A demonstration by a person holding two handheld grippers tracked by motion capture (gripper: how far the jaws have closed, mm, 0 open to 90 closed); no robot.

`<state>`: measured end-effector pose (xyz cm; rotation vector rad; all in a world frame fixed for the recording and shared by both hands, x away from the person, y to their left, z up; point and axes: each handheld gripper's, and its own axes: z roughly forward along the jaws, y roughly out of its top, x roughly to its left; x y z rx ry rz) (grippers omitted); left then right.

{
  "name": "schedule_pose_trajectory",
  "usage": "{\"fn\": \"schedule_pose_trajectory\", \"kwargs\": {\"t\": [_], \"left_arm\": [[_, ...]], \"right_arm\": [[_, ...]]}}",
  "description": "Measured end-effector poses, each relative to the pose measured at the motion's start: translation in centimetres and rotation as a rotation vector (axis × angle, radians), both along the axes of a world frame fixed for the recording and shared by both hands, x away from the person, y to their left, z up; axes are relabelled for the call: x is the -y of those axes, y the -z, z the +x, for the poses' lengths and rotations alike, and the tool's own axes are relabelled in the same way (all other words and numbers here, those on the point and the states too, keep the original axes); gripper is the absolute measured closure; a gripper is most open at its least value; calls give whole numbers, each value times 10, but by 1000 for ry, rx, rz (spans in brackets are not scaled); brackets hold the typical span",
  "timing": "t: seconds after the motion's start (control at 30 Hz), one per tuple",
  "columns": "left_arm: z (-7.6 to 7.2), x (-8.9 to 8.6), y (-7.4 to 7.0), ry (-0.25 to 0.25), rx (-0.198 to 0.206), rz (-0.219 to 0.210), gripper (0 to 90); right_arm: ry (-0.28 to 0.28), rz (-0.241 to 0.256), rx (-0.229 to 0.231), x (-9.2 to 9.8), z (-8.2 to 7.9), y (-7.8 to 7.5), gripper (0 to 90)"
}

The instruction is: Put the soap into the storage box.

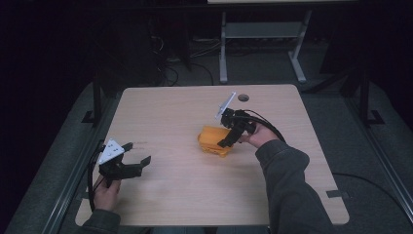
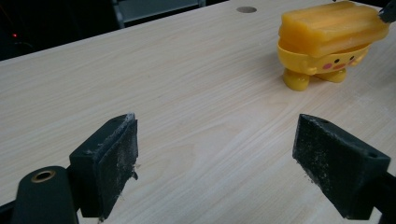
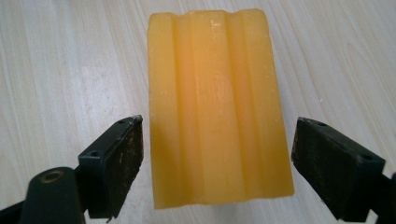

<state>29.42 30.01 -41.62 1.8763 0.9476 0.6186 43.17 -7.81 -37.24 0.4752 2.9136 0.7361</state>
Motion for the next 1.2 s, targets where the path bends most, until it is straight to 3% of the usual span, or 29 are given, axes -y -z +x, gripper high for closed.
{"fn": "schedule_pose_trajectory", "kwargs": {"t": [0.23,1.2], "left_arm": [[0,0,0,-1,1,-1,134],[0,1,1,-2,-4,2,134]], "right_arm": [[2,13,22,4,-4,-5,164],[73,56,30,43,-20,-14,166]]}}
